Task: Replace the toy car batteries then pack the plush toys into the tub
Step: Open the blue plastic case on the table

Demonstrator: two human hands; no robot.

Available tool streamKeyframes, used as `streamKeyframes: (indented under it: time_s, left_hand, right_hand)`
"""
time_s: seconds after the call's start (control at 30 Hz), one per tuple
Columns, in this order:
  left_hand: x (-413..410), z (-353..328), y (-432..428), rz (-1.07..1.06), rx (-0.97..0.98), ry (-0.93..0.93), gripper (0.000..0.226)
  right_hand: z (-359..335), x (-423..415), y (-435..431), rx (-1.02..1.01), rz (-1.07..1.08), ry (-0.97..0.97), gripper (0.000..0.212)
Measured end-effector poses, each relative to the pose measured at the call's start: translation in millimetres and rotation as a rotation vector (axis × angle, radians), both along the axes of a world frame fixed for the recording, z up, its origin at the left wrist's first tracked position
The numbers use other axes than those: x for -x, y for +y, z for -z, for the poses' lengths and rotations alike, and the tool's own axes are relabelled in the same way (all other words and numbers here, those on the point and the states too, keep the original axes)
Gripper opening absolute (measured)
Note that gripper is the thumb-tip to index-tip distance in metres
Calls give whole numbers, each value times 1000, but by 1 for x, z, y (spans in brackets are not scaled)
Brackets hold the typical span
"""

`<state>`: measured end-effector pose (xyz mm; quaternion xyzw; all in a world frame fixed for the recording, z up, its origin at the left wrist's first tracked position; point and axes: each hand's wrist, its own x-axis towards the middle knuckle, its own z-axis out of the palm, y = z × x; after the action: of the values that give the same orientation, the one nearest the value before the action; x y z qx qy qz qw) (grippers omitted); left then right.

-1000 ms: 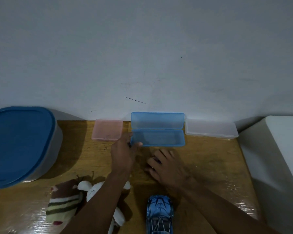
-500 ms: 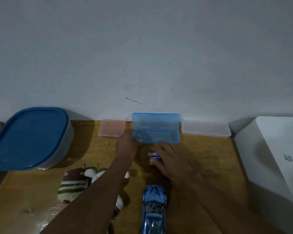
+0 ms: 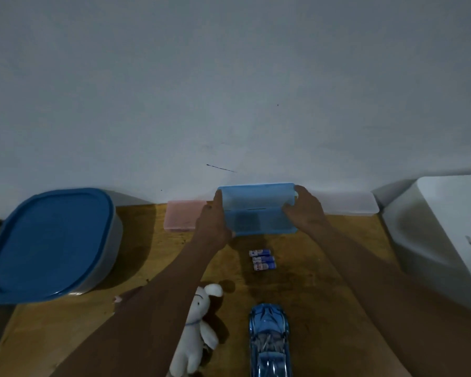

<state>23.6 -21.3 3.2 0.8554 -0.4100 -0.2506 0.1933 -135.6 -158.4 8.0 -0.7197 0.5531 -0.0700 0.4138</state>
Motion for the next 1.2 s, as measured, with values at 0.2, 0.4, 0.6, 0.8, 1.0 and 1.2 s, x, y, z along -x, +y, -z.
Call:
streamKeyframes:
  time_s: [0.2, 0.4, 0.6, 0.8, 1.0, 1.2]
  left_hand:
    - [-7, 6, 3, -39, 51, 72, 110]
    - [-6, 13, 12, -36, 128, 117, 76]
    - [7, 13, 13, -150, 192, 109, 53]
    - [14, 18, 7, -219, 135, 61, 51]
    - [16, 3, -3, -184, 12, -25, 47]
    - [13, -29, 19, -251, 258, -98, 39]
  right_hand:
    - [6, 15, 9, -22, 107, -139, 42]
    - [9, 30, 20, -47, 230, -211, 29]
    - [19, 40, 22, 143, 188, -86, 22]
    - [29, 34, 19, 211, 148, -26, 22]
    - [24, 28, 12, 212, 72, 52, 19]
    - [-3, 28, 32, 431, -28, 1, 24]
